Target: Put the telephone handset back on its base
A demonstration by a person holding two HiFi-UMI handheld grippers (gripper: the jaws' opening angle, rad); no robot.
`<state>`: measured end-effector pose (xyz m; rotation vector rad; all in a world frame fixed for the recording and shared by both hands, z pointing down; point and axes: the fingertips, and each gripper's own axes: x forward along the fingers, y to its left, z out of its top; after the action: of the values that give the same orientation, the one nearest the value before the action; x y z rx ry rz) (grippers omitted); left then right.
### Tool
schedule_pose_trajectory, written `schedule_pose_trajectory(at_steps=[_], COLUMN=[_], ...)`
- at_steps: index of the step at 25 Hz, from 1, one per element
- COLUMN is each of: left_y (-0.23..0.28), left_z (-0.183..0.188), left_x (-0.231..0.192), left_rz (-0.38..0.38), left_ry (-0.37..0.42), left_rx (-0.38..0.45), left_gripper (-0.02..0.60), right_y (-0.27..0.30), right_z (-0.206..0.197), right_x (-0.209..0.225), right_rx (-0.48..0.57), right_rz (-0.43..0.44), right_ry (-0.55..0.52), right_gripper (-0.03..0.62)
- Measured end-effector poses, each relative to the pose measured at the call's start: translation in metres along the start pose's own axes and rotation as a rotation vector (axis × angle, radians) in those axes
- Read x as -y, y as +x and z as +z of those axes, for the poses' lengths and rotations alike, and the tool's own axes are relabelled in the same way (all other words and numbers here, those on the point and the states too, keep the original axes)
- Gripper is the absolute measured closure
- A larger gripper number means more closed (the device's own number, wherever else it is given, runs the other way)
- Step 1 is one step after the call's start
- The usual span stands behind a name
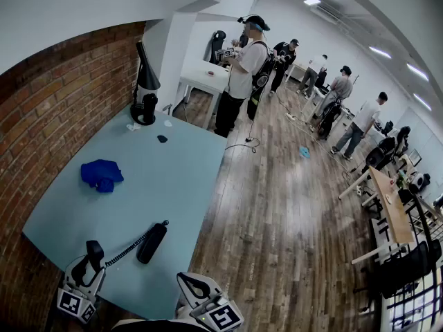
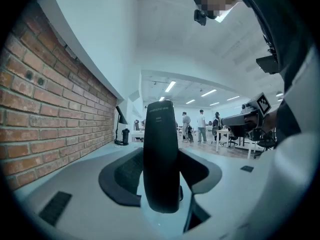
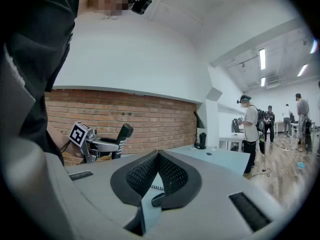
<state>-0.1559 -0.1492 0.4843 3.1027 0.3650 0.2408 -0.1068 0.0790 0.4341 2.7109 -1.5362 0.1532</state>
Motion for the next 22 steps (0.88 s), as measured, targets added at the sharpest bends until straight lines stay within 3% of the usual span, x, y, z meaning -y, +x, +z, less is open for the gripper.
schedule_pose_trajectory(at_steps=[22], left_y=[0.001], left_z=[-0.003], left_x=[0.013], left_rz=[-0.008], left_ry=[-0.016], left_rx=[-0.026], left_gripper=[0.330], right_y=[0.003], right_z=[-0.007], right_x=[-0.010], right_rx=[-0.011], right_rz=[0.033], right_ry=[0.055], right_gripper=[0.585])
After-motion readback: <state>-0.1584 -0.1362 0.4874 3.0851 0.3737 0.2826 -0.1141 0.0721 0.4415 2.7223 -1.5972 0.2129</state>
